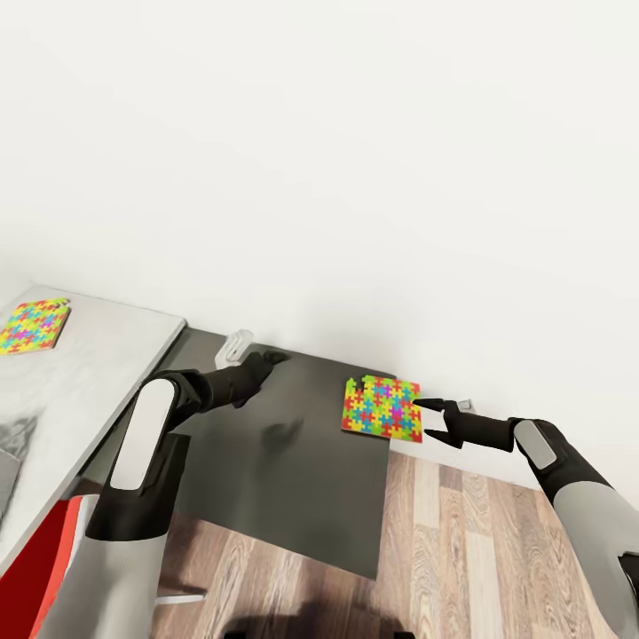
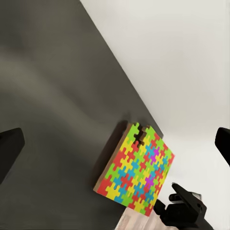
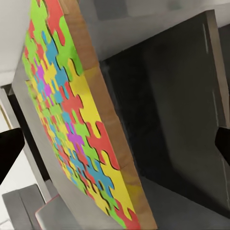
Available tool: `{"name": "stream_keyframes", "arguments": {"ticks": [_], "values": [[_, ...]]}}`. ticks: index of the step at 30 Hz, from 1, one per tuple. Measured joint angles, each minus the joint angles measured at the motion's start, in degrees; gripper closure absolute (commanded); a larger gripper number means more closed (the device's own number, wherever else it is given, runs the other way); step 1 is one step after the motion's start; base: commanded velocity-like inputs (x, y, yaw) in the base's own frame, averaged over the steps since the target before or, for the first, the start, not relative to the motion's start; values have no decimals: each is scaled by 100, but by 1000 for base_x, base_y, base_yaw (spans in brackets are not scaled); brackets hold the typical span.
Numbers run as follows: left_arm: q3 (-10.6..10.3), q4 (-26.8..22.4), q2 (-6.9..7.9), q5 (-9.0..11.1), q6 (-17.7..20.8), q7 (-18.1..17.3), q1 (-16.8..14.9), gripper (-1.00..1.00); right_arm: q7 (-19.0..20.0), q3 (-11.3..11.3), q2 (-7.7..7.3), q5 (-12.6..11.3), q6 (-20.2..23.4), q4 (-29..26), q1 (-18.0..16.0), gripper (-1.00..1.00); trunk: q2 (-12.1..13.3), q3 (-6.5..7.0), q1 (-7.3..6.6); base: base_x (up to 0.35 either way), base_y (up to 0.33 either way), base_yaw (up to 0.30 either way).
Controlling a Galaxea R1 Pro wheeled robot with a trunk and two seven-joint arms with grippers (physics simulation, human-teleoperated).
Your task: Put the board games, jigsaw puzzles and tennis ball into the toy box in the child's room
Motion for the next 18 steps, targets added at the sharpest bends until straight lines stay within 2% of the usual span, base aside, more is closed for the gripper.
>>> {"name": "stream_keyframes", "arguments": {"ticks": [7,18], "values": [[0,1,-2,0,3,0,-4,-100,4,0,0,0,-2,-11,5,-100,0,15,0,0,0,139],[-1,2,-2,-2,2,0,-6,-100,9,0,0,1,-3,-16,13,-100,0,23,0,0,0,45]]}}
